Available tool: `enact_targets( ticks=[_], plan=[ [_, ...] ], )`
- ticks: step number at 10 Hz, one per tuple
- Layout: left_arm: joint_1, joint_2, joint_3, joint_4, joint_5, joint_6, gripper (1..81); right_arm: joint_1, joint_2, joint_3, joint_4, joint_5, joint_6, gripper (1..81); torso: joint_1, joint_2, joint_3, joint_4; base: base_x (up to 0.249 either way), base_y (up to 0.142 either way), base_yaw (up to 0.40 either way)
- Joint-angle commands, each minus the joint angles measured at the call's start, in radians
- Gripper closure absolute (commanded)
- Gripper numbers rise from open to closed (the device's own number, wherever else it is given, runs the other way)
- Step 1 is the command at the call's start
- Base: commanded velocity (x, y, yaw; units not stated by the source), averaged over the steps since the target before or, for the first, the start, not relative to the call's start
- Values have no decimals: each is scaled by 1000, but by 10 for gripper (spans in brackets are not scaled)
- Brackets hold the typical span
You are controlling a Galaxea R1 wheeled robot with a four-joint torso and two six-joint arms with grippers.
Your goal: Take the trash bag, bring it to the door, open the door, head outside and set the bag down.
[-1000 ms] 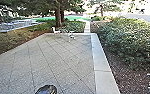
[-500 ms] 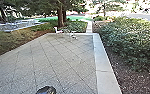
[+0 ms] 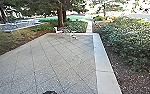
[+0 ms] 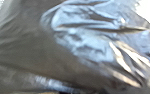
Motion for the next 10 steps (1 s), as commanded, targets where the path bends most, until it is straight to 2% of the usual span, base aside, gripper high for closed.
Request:
enact_targets(
  ticks=[1, 4, 5, 6, 8, 9, 10],
  plan=[
    [-127, -42, -15, 6, 54, 5, 10, 16, -2, 12, -5, -51, -2, 10, 0, 0, 0, 0, 0, 0, 0],
    [-104, -31, -12, 19, 58, 9, 10, 18, 1, 9, 2, -51, -1, 10, 0, 0, 0, 0, 0, 0, 0],
    [-63, -7, -9, 53, 90, 57, 10, 19, 4, 4, 3, -49, 1, 10, 0, 0, 52, 0, 0, 0, 0],
    [4, 32, -13, 93, 98, 86, 10, 21, 9, -6, 5, -49, 1, 10, 0, 0, 88, 0, 0, 0, 0],
    [173, 122, -18, 191, 78, 110, 10, 24, 32, -51, 6, -46, 5, 10, 0, 0, 123, 0, 0, 0, 0],
    [257, 160, -18, 246, 42, 114, 10, 27, 42, -77, 8, -42, 8, 10, 0, 0, 152, -51, 0, 0, 0],
    [326, 188, -16, 282, -20, 120, 10, 32, 50, -89, 8, -42, 8, 10, 0, 0, 172, -71, 0, 0, 0]
  ],
)
